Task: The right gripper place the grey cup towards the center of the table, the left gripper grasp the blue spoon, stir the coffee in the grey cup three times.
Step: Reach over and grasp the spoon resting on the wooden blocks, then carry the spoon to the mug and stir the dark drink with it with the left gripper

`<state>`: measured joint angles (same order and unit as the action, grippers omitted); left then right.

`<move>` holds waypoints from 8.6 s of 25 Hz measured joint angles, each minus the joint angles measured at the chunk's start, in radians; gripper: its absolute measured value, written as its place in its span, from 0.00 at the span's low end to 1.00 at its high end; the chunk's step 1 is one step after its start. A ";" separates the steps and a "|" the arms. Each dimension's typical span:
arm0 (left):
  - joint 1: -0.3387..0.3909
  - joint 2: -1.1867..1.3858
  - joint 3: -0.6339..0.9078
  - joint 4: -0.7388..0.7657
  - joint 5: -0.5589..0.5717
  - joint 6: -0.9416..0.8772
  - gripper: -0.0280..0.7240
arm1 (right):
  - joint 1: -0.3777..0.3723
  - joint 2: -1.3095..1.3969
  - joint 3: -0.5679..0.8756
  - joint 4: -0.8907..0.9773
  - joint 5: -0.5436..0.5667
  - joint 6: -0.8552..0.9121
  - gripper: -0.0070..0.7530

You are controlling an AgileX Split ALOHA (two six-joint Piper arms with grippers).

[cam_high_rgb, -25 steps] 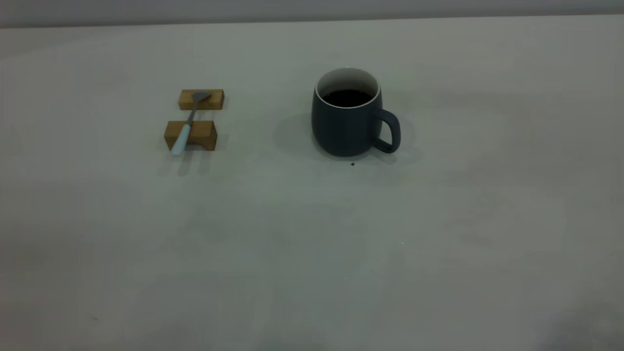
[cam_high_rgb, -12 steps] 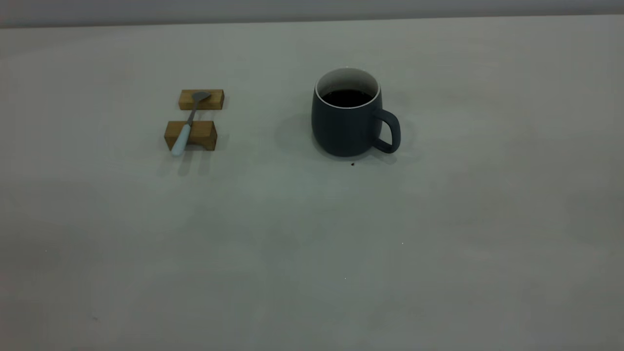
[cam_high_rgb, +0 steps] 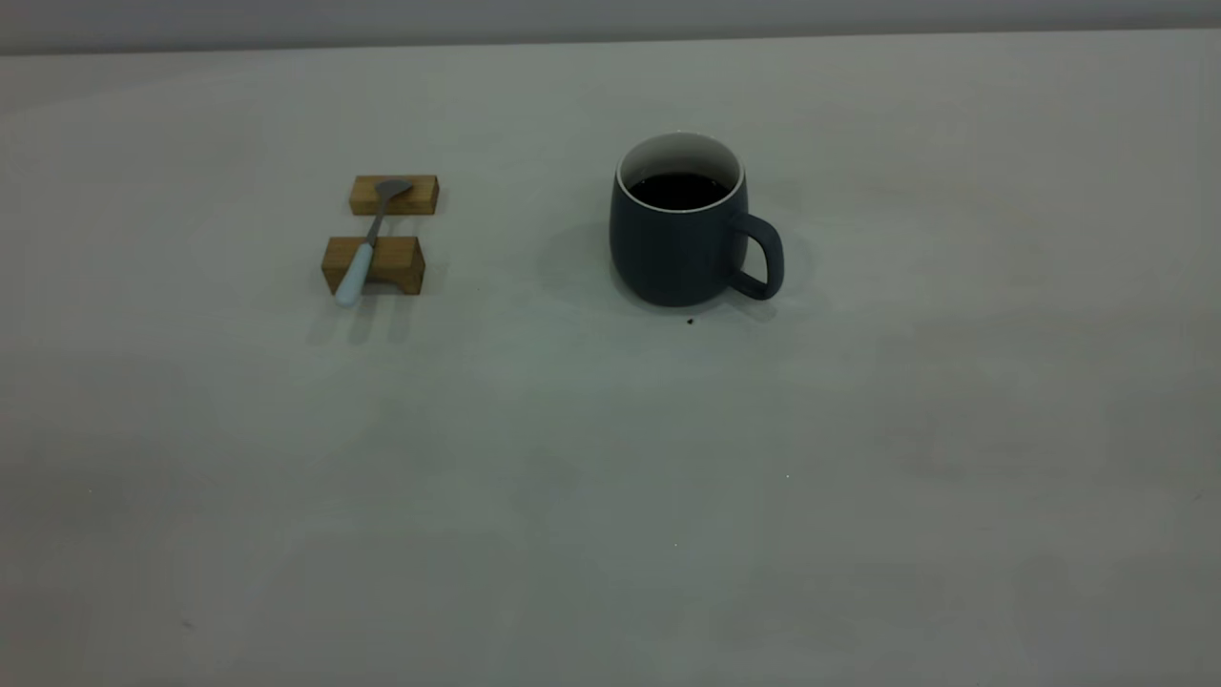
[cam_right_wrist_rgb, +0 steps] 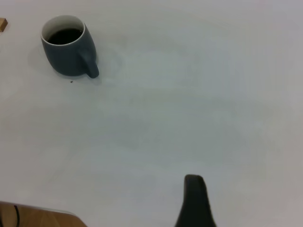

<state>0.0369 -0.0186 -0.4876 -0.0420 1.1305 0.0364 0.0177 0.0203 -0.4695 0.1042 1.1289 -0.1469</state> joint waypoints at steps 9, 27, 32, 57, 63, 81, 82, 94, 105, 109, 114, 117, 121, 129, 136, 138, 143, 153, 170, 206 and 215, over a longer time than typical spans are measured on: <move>0.000 0.000 0.000 0.000 0.000 0.000 0.74 | 0.000 0.000 0.000 0.000 0.000 0.003 0.79; 0.000 0.000 0.000 0.000 0.000 0.000 0.74 | 0.000 0.000 0.000 0.000 0.000 0.003 0.48; 0.000 0.000 0.000 0.021 0.000 -0.027 0.74 | 0.000 0.000 0.000 0.000 0.000 0.004 0.41; -0.018 1.206 -0.395 0.050 -0.358 0.003 0.93 | 0.000 0.000 0.000 0.000 0.000 0.004 0.32; -0.048 1.520 -0.509 -0.035 -0.440 0.054 0.93 | 0.000 0.000 0.000 0.000 0.000 0.004 0.32; -0.248 2.083 -0.573 -0.060 -0.810 -0.089 0.89 | 0.000 0.000 0.000 0.000 0.000 0.004 0.32; -0.251 2.099 -0.576 -0.067 -0.832 -0.092 0.89 | 0.000 0.000 0.000 0.000 0.000 0.004 0.32; -0.277 2.286 -0.716 -0.108 -0.861 -0.094 0.84 | 0.000 0.000 0.000 0.000 0.000 0.004 0.32; -0.277 2.357 -0.802 -0.115 -0.836 -0.095 0.64 | 0.000 0.000 0.000 0.000 0.000 0.004 0.32; -0.277 2.357 -0.806 -0.141 -0.838 -0.095 0.36 | 0.000 0.000 0.000 0.000 0.000 0.004 0.32; -0.277 2.352 -0.813 -0.168 -0.801 -0.098 0.25 | 0.000 0.000 0.000 0.000 0.000 0.004 0.32; -0.277 2.336 -0.852 -0.190 -0.699 -0.100 0.25 | 0.000 0.000 0.000 0.000 0.000 0.004 0.32; -0.277 2.281 -0.944 -0.193 -0.546 -0.138 0.25 | 0.000 0.000 0.000 0.000 0.000 0.004 0.32; -0.277 2.200 -1.137 -0.195 -0.172 -0.495 0.25 | 0.000 0.000 0.000 0.000 0.000 0.004 0.32; -0.277 2.193 -1.232 -0.497 -0.008 -0.944 0.25 | 0.000 0.000 0.000 0.000 0.000 0.004 0.32; -0.277 2.196 -1.234 -0.637 -0.023 -1.012 0.25 | 0.000 0.000 0.000 0.000 0.000 0.004 0.32; -0.281 2.239 -1.234 -0.975 -0.023 -1.051 0.25 | 0.000 0.000 0.000 0.000 0.000 0.004 0.32; -0.321 2.383 -1.234 -1.346 -0.118 -1.057 0.25 | 0.000 0.000 0.000 0.000 0.000 0.004 0.32; -0.336 2.566 -1.234 -1.488 -0.267 -0.873 0.25 | 0.000 0.000 0.000 0.000 0.000 0.004 0.32; -0.342 2.624 -1.238 -1.614 -0.296 -0.627 0.25 | 0.000 -0.001 0.000 0.000 0.000 0.005 0.32; -0.341 2.625 -1.238 -1.668 -0.100 -0.688 0.25 | 0.000 -0.001 0.000 0.000 0.000 0.005 0.32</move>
<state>-0.3041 2.6069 -1.7251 -1.7097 1.0303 -0.6514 0.0177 0.0190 -0.4695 0.1042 1.1289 -0.1416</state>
